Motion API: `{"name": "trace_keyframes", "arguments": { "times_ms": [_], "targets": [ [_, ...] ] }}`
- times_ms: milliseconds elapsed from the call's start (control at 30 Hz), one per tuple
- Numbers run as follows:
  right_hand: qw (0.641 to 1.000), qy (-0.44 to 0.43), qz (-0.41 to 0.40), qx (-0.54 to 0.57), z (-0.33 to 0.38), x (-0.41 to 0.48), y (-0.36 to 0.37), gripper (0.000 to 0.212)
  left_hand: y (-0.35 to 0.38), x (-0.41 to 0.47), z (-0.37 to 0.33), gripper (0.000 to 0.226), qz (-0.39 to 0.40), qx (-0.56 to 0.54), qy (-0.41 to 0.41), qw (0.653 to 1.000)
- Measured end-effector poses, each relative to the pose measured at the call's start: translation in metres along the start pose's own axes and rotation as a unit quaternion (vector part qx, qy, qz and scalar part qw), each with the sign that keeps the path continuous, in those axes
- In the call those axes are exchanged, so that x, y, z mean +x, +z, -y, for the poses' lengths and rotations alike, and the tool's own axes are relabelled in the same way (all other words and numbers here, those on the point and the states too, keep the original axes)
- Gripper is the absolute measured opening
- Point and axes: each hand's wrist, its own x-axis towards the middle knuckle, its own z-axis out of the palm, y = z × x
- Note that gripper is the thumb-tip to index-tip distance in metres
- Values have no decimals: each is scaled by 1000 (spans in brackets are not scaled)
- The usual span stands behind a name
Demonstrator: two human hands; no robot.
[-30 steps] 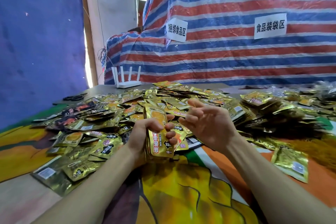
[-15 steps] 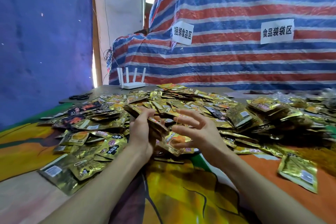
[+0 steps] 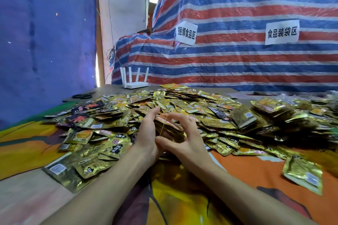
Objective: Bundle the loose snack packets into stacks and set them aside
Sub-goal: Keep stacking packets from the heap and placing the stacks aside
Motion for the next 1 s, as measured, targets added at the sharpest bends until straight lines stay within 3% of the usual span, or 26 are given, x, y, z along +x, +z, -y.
{"name": "trace_keyframes", "arguments": {
  "times_ms": [100, 267, 500, 667, 767, 900, 1000],
  "targets": [
    [999, 0, 3, -33, -1, 0, 1, 52, 2, -3, -1, 36, -12, -4, 0, 1000],
    [999, 17, 0, -39, 0, 2, 0, 54, 9, -7, 0, 27, -45, 26, 18, 999],
    [997, 64, 51, -8, 3, 5, -16, 76, 5, -4, 4, 36, -5, 119, 51, 992],
    [994, 32, 72, -78, 5, 8, -23, 80, 8, -4, 8, 28, 3, 184, 39, 982],
    [993, 47, 75, -82, 6, 8, -30, 73, 11, -4, 11, 40, -19, 208, 51, 977],
    [986, 79, 43, -137, 11, 12, -49, 64, 10, -6, 11, 68, 17, 210, 63, 975],
    [970, 102, 11, -223, 15, 20, -76, 54, 6, -2, 9, 60, 9, 193, 99, 976]
  ]
}}
